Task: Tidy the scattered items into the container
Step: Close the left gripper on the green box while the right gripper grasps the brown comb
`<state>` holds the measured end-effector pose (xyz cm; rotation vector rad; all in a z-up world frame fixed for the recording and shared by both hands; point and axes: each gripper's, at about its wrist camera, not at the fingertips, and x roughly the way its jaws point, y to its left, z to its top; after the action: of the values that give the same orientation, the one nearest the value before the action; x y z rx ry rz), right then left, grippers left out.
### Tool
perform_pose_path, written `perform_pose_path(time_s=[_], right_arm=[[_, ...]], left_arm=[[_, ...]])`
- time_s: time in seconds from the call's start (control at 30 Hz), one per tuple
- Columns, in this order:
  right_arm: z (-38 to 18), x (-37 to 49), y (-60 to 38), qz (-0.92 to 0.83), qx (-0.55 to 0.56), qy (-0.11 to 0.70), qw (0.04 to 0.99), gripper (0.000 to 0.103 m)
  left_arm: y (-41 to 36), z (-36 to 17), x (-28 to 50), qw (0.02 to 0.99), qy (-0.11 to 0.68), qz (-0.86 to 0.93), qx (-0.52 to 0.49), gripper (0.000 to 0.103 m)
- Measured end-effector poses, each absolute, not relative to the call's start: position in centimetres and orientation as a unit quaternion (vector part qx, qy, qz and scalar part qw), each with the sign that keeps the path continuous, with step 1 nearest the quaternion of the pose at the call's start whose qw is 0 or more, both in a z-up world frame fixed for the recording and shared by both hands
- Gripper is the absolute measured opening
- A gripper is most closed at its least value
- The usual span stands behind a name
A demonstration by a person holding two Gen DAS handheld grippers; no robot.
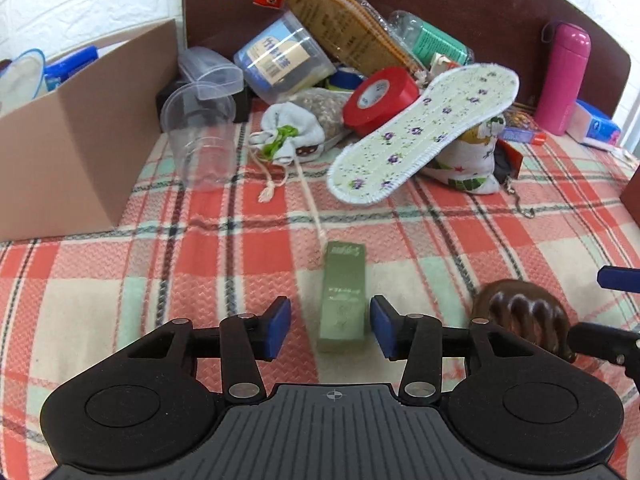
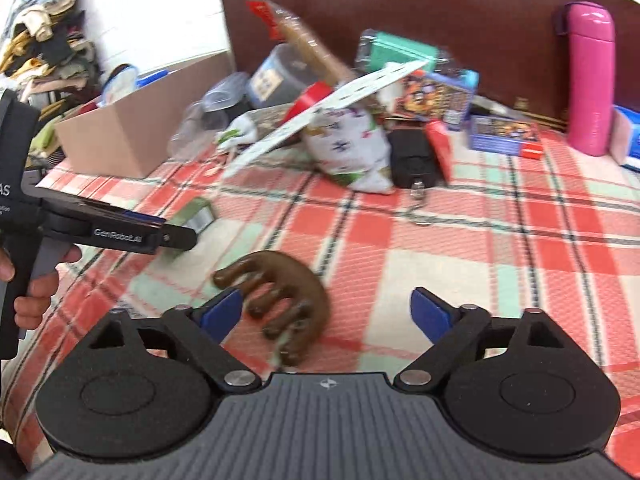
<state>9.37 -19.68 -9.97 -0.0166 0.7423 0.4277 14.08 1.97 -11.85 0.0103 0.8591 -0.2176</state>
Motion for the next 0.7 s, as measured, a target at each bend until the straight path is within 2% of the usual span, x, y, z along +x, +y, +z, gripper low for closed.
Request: perform_pose_path(time_s=[0.1, 0.17, 0.3, 0.33, 0.37, 0.4, 0.47, 0.53, 0.6, 0.67, 0.7], right_arm=[[-10.1, 9.6, -20.0, 0.204, -0.013, 0.366, 0.908, 0.076], [-10.4, 10.1, -19.8, 0.215, -0.014, 0.368, 0.905, 0.072], [-11.0, 11.3, -19.2, 0.240, -0.022, 0.373, 0.896, 0.072], [-11.2, 11.6, -18.9, 0.248, -0.025, 0.375, 0.893, 0.073], [-11.4, 11.8, -18.7, 0.261, -0.024, 0.376, 0.889, 0.074], [-11.6, 12.0, -18.5, 0.274, -0.023, 0.376, 0.885, 0.076], [-12.0, 12.2, -17.9, 0.291, -0.040, 0.373, 0.880, 0.083], [-12.4, 12.2, -17.4, 0.304, -0.060, 0.362, 0.879, 0.083], [-12.5, 12.2, -17.1, 0.304, -0.077, 0.360, 0.878, 0.079], [-12.4, 11.7, -16.8, 0.302, -0.099, 0.358, 0.878, 0.072], [-12.2, 11.4, -16.8, 0.305, -0.101, 0.360, 0.876, 0.070]], left_arm=[[1.2, -12.0, 14.6, 0.904, 0.413, -0.107, 0.014, 0.066], [0.8, -12.2, 15.0, 0.905, 0.411, -0.105, 0.021, 0.066], [0.6, -12.3, 15.8, 0.907, 0.407, -0.104, 0.023, 0.064], [0.7, -12.4, 15.9, 0.907, 0.407, -0.104, 0.023, 0.061], [0.7, -12.4, 16.0, 0.908, 0.407, -0.102, 0.025, 0.047], [0.9, -12.4, 16.0, 0.908, 0.406, -0.102, 0.029, 0.038], [1.2, -12.3, 16.0, 0.908, 0.406, -0.102, 0.030, 0.028], [1.8, -12.3, 16.0, 0.906, 0.409, -0.105, 0.021, 0.020], [2.1, -12.3, 15.8, 0.905, 0.411, -0.106, 0.017, 0.021], [2.1, -12.3, 15.4, 0.906, 0.409, -0.107, 0.018, 0.034], [2.0, -12.3, 15.1, 0.906, 0.408, -0.108, 0.020, 0.046]])
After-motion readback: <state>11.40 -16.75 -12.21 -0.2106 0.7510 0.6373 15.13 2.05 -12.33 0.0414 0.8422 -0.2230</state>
